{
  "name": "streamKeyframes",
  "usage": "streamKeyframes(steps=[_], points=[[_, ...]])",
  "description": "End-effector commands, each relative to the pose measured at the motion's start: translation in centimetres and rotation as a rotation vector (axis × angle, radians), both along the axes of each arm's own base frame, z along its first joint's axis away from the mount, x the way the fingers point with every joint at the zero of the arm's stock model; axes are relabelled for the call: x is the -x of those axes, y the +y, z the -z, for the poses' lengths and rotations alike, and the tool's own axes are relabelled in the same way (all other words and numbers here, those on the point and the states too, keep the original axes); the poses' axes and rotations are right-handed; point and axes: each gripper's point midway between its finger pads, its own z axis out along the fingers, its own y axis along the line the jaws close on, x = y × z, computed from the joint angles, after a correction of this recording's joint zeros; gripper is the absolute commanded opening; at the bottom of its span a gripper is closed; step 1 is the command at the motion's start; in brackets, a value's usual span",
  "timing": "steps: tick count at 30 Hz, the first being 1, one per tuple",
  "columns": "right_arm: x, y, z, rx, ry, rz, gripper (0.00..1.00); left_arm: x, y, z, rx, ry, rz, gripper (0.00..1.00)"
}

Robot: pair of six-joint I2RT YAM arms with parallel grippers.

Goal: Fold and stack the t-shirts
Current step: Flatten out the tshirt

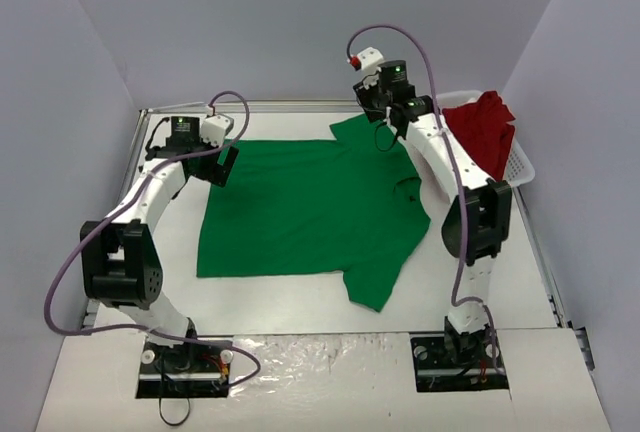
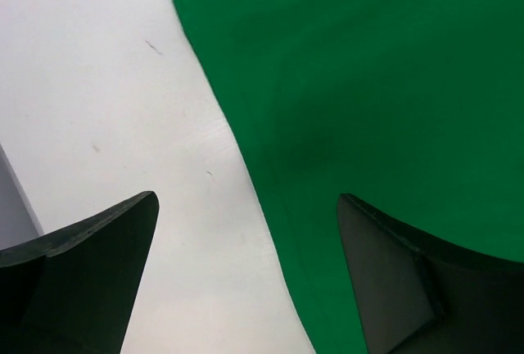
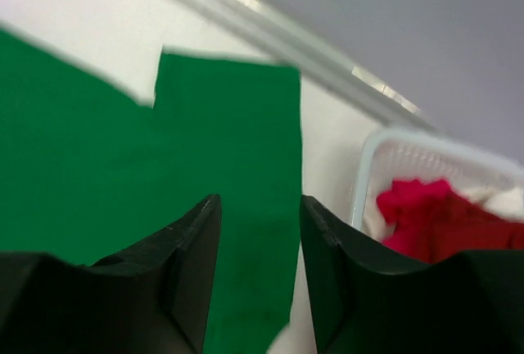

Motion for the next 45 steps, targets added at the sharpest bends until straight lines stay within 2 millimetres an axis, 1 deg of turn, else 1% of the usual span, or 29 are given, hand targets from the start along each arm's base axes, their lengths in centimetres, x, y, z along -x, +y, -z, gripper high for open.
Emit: streamKeyframes(steps=[1, 2, 3, 4, 5, 6, 7, 8, 9, 10, 11, 12, 13, 15, 16, 17, 18, 21, 22, 24, 25, 26, 27, 28, 32, 36, 40, 41, 45], points=[[6.9, -0.5, 2.6, 0.000, 0.186, -0.120, 0.40, 4.8, -2.0, 0.0, 0.005, 0.050, 0.183, 0.89], [8.7, -0.5, 3.1, 0.009, 0.224, -0.155, 0.40, 6.3, -2.2, 0.4, -0.021, 0.074, 0.242, 0.85], [12.0, -1.4, 4.0, 0.026, 0.287, -0.176, 0.40, 7.7, -2.9, -0.2, -0.034, 0.063, 0.299, 0.85], [13.5, -1.8, 4.4, 0.045, 0.314, -0.204, 0.44, 9.6, -3.0, 1.5, -0.052, 0.113, 0.331, 0.84], [15.3, -2.4, 3.4, 0.051, 0.312, -0.212, 0.47, 11.0, -2.9, 1.2, -0.089, 0.106, 0.378, 0.84], [16.9, -3.2, 4.1, 0.065, 0.356, -0.211, 0.50, 12.1, -3.5, 1.7, -0.113, 0.115, 0.417, 0.84], [18.8, -3.9, 6.1, 0.079, 0.420, -0.208, 0.53, 13.9, -2.7, 3.6, -0.159, 0.165, 0.417, 0.84], [20.1, -4.3, 5.6, 0.074, 0.416, -0.209, 0.53, 14.3, -2.6, 3.8, -0.189, 0.155, 0.422, 0.84], [21.1, -4.6, 6.2, 0.071, 0.436, -0.207, 0.53, 14.9, -2.6, 3.7, -0.206, 0.134, 0.423, 0.85], [22.7, -5.0, 7.9, 0.075, 0.485, -0.209, 0.49, 15.8, -2.3, 4.9, -0.213, 0.150, 0.423, 0.85], [23.5, -4.8, 8.0, 0.058, 0.488, -0.228, 0.44, 16.1, -2.2, 5.2, -0.211, 0.147, 0.414, 0.85], [24.1, -4.9, 8.6, 0.055, 0.503, -0.234, 0.38, 16.2, -2.0, 5.3, -0.211, 0.136, 0.400, 0.84], [25.1, -5.0, 9.7, 0.055, 0.539, -0.239, 0.19, 16.2, -2.1, 5.5, -0.207, 0.135, 0.388, 0.81], [25.7, -5.0, 11.0, 0.052, 0.582, -0.242, 0.03, 16.0, -2.3, 6.0, -0.183, 0.150, 0.359, 0.72], [25.9, -5.0, 11.7, 0.051, 0.605, -0.238, 0.00, 15.8, -2.4, 6.0, -0.172, 0.156, 0.355, 0.67], [26.3, -5.1, 13.0, 0.060, 0.647, -0.235, 0.00, 16.1, -2.9, 6.6, -0.146, 0.195, 0.364, 0.61], [26.4, -5.3, 13.7, 0.068, 0.662, -0.230, 0.00, 15.6, -3.1, 6.4, -0.139, 0.191, 0.362, 0.58], [26.8, -5.6, 16.2, 0.090, 0.734, -0.217, 0.00, 14.7, -3.7, 6.9, -0.117, 0.215, 0.357, 0.51], [26.8, -5.8, 17.2, 0.098, 0.763, -0.206, 0.00, 14.3, -3.8, 7.0, -0.112, 0.213, 0.353, 0.51], [26.4, -6.0, 18.2, 0.110, 0.773, -0.184, 0.00, 13.7, -4.0, 7.5, -0.111, 0.229, 0.351, 0.49], [26.4, -6.1, 19.0, 0.118, 0.795, -0.171, 0.00, 13.4, -4.0, 7.7, -0.108, 0.232, 0.346, 0.47], [26.0, -6.1, 19.2, 0.121, 0.793, -0.163, 0.00, 13.2, -4.1, 8.2, -0.106, 0.251, 0.345, 0.46], [25.8, -6.2, 19.5, 0.126, 0.799, -0.158, 0.00, 12.9, -4.2, 8.2, -0.104, 0.251, 0.346, 0.43], [25.8, -6.4, 20.2, 0.140, 0.819, -0.148, 0.00, 12.8, -4.2, 8.3, -0.105, 0.255, 0.346, 0.40], [25.1, -6.6, 21.1, 0.154, 0.837, -0.140, 0.00, 12.2, -3.8, 9.4, -0.126, 0.286, 0.315, 0.37], [24.3, -6.6, 21.9, 0.161, 0.853, -0.133, 0.00, 12.6, -3.5, 10.6, -0.132, 0.347, 0.295, 0.34], [23.7, -6.5, 22.9, 0.166, 0.874, -0.129, 0.00, 12.4, -3.0, 11.7, -0.148, 0.390, 0.278, 0.31], [23.5, -6.5, 23.1, 0.165, 0.875, -0.127, 0.00, 12.3, -2.8, 11.8, -0.149, 0.395, 0.271, 0.26], [22.7, -6.2, 23.9, 0.161, 0.891, -0.128, 0.00, 12.0, -1.9, 12.5, -0.137, 0.432, 0.242, 0.21]])
